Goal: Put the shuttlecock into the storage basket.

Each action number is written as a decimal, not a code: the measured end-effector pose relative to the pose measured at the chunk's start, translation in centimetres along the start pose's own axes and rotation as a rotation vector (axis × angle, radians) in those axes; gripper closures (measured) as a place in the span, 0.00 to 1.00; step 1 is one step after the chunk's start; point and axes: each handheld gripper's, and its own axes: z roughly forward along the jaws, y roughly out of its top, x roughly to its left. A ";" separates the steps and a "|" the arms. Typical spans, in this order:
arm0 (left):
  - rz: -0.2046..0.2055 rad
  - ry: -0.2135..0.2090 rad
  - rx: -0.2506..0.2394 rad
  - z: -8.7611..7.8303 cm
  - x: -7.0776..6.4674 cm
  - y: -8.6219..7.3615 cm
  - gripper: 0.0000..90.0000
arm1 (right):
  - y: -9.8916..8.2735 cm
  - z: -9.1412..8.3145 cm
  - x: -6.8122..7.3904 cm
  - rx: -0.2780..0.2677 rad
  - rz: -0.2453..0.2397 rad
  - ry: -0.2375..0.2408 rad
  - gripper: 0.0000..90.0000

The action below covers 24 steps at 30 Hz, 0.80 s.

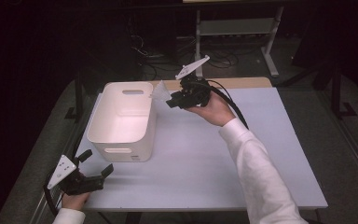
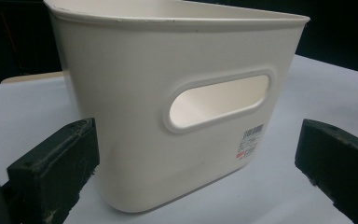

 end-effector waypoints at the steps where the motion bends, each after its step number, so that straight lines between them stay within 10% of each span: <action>1: 0.000 0.000 0.000 0.0 0.0 0.0 0.00 | 0.1 0.1 0.1 -0.003 -0.011 0.001 0.71; 24: -0.004 -0.003 -0.006 0.0 0.0 0.0 0.00 | 1.8 2.2 2.4 -0.023 -0.034 0.075 0.71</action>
